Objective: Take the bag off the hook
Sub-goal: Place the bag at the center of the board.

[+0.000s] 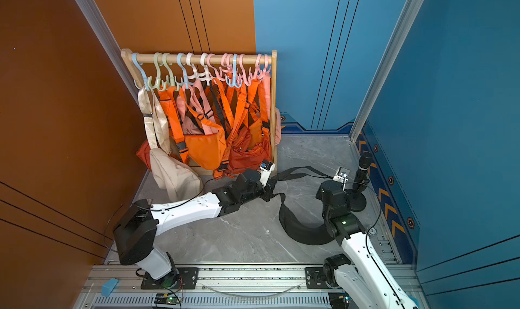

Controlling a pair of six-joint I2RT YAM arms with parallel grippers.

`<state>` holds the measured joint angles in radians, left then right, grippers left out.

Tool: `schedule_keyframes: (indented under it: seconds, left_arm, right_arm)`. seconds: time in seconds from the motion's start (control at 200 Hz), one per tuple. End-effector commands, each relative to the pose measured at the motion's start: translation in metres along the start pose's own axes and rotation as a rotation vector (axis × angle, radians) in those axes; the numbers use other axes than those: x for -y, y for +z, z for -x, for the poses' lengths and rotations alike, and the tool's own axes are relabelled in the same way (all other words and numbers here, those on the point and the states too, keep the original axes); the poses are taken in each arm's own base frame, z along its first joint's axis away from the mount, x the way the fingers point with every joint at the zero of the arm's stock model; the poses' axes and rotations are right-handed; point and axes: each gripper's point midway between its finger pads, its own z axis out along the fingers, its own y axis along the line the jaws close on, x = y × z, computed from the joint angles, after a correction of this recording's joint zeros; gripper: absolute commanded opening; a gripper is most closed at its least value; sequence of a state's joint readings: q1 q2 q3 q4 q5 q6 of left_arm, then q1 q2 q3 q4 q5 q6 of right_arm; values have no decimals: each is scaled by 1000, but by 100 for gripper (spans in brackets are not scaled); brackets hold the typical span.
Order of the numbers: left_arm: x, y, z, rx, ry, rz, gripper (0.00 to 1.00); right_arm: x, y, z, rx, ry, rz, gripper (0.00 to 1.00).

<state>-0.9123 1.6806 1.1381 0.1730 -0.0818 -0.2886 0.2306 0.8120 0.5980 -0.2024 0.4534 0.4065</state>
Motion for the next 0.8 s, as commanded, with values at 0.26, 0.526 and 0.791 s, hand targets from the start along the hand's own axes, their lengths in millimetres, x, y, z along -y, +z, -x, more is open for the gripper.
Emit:
schedule_keyframes:
  seconds: [0.26, 0.526, 0.791]
  left_arm:
    - [-18, 47, 16, 3, -61, -23, 0]
    - [-29, 74, 4, -34, -76, -27, 0]
    - [-28, 92, 0, -50, -82, -53, 48]
  right_arm:
    - [-31, 53, -10, -57, 66, 80, 0]
    - [-27, 89, -35, -114, 70, 11, 0]
    - [-24, 110, -46, -138, 96, -27, 17]
